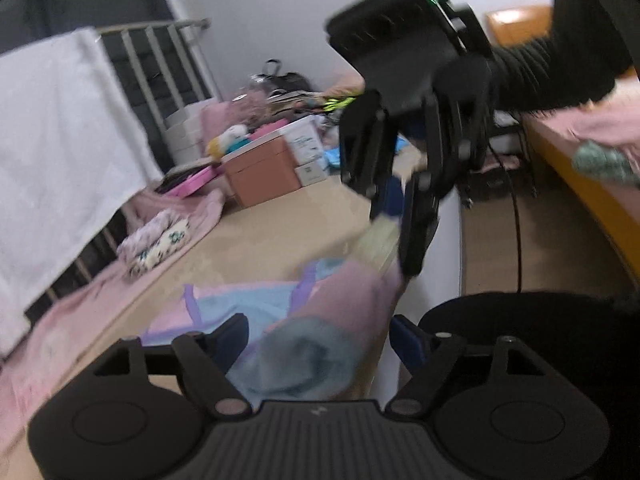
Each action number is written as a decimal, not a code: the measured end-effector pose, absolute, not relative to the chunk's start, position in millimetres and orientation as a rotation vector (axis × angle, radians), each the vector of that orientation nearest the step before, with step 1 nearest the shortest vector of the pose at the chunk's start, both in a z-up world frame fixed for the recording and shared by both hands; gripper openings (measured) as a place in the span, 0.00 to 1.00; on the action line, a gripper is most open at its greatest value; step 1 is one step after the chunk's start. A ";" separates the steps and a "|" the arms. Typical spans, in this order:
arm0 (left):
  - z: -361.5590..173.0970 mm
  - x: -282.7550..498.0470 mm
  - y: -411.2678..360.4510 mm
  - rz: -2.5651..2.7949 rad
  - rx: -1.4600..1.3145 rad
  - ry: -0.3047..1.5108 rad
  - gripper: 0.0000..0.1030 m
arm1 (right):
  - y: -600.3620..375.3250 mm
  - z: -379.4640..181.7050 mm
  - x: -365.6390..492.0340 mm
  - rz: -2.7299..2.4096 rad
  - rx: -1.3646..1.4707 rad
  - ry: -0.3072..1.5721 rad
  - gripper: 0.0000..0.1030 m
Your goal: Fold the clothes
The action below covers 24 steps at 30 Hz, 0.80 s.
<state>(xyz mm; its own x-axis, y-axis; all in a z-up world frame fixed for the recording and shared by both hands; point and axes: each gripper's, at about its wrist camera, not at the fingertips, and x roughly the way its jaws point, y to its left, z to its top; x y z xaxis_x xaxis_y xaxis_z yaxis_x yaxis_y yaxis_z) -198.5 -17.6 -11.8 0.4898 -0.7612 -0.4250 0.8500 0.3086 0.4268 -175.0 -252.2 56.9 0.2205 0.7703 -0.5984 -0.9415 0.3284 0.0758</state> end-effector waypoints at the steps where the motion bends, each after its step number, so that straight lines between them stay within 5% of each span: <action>1: -13.8 -197.4 -20.4 -1.091 0.672 0.162 0.65 | -254.6 58.5 -175.9 1.222 -0.317 0.610 0.09; 3: -15.3 -188.5 -27.6 -1.135 0.667 0.251 0.22 | -258.6 60.2 -177.3 1.216 -0.287 0.618 0.11; 4: -15.3 -181.1 -30.8 -1.141 0.645 0.319 0.20 | -260.8 59.9 -179.8 1.187 -0.285 0.605 0.14; 5: -14.1 -174.1 -31.1 -1.140 0.601 0.365 0.19 | -263.0 59.5 -182.3 1.158 -0.282 0.591 0.32; 6: -11.8 -167.7 -30.0 -1.147 0.551 0.401 0.17 | -265.1 58.1 -186.6 1.129 -0.286 0.567 0.64; 8: -8.1 -157.3 -26.9 -1.165 0.474 0.459 0.16 | -267.2 50.9 -200.7 1.072 -0.324 0.499 0.93; 9: -7.0 -151.9 -24.5 -1.172 0.432 0.488 0.15 | -265.2 44.2 -209.4 1.049 -0.369 0.479 0.95; 17: 4.2 -129.9 -8.4 -1.227 0.224 0.649 0.15 | -237.8 -15.9 -242.6 0.778 -0.751 0.227 0.90; 21: 9.3 -120.4 -4.5 -1.261 0.160 0.705 0.15 | -243.4 -7.3 -218.5 0.870 -0.586 0.294 0.34; 24: 11.9 -105.0 2.7 -1.291 0.043 0.747 0.15 | -259.2 4.5 -192.2 0.964 -0.347 0.418 0.27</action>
<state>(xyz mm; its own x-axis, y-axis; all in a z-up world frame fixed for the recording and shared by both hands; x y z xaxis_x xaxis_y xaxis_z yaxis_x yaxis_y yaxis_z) -105.0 2.7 11.9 0.0792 -0.8491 -0.5223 0.8760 0.3093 -0.3701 -192.2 -259.2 4.5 0.5022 0.7136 -0.4885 -0.8443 0.5267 -0.0985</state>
